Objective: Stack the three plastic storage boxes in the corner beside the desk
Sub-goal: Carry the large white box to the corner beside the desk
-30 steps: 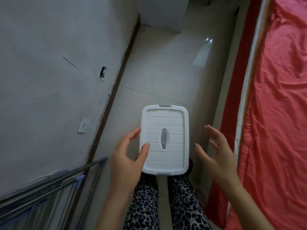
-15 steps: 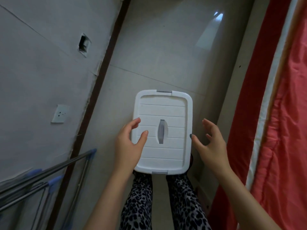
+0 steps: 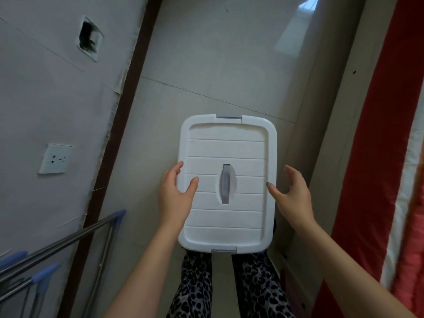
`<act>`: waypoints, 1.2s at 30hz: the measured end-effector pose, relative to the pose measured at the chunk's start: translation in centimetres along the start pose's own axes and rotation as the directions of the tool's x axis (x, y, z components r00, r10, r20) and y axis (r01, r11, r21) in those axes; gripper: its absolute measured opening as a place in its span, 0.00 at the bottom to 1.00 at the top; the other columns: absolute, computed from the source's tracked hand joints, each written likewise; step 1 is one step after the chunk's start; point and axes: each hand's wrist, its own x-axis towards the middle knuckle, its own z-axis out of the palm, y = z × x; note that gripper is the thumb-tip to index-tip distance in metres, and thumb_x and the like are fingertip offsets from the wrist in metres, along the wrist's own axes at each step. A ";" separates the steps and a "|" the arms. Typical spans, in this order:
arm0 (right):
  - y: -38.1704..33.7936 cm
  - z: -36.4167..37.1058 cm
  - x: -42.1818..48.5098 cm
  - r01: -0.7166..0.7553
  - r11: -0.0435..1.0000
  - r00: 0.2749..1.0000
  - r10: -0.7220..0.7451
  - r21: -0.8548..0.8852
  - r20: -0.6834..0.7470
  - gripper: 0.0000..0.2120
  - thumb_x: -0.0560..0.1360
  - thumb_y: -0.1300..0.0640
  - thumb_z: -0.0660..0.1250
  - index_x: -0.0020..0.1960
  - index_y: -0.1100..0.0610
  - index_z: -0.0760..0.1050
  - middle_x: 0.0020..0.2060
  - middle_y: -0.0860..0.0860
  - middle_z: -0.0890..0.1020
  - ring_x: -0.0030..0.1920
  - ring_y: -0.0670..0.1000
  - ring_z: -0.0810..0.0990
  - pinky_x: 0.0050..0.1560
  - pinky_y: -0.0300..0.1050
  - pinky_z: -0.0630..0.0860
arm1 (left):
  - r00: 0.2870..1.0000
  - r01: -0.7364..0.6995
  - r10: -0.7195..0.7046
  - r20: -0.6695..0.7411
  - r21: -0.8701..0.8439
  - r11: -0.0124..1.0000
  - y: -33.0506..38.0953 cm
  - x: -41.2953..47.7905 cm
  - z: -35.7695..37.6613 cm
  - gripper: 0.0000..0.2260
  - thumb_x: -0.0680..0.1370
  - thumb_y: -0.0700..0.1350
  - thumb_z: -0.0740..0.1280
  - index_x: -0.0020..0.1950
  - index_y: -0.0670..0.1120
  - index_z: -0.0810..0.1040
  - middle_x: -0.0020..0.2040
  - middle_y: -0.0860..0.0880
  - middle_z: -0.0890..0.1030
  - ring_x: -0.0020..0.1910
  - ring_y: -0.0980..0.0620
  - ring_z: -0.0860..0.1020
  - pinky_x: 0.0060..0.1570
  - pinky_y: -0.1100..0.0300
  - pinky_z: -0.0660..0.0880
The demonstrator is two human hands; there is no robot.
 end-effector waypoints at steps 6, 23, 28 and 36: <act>2.8 1.8 2.9 -0.101 0.995 0.993 0.102 -0.026 0.051 0.41 0.70 0.49 0.76 0.76 0.52 0.60 0.74 0.51 0.67 0.72 0.54 0.67 0.68 0.51 0.67 | 0.998 0.053 -0.055 0.033 0.065 0.997 -3.8 2.1 2.0 0.28 0.76 0.48 0.73 0.74 0.50 0.69 0.71 0.52 0.72 0.70 0.54 0.70 0.67 0.60 0.66; 10.0 6.8 7.0 -0.437 0.899 0.865 0.424 -0.010 0.268 0.43 0.66 0.53 0.79 0.74 0.57 0.61 0.66 0.56 0.74 0.62 0.59 0.76 0.61 0.57 0.75 | 0.943 0.323 -0.330 0.036 0.136 0.937 -13.2 6.9 6.5 0.40 0.70 0.49 0.78 0.77 0.43 0.62 0.73 0.45 0.72 0.71 0.44 0.72 0.71 0.46 0.68; 10.9 8.1 7.2 -0.451 0.892 0.859 0.440 -0.021 0.262 0.41 0.65 0.51 0.80 0.70 0.58 0.62 0.58 0.52 0.74 0.53 0.53 0.75 0.55 0.52 0.75 | 0.940 0.335 -0.340 0.014 0.132 0.933 -13.9 7.7 7.2 0.35 0.69 0.47 0.79 0.71 0.44 0.68 0.66 0.46 0.77 0.64 0.43 0.77 0.66 0.48 0.73; 11.8 8.8 8.0 -0.455 0.889 0.866 0.456 -0.055 0.207 0.36 0.62 0.50 0.81 0.63 0.56 0.65 0.53 0.52 0.74 0.51 0.54 0.75 0.53 0.54 0.76 | 0.925 0.376 -0.380 -0.031 0.238 0.896 -14.5 8.6 7.8 0.34 0.68 0.49 0.80 0.67 0.39 0.68 0.65 0.40 0.77 0.64 0.39 0.76 0.62 0.51 0.72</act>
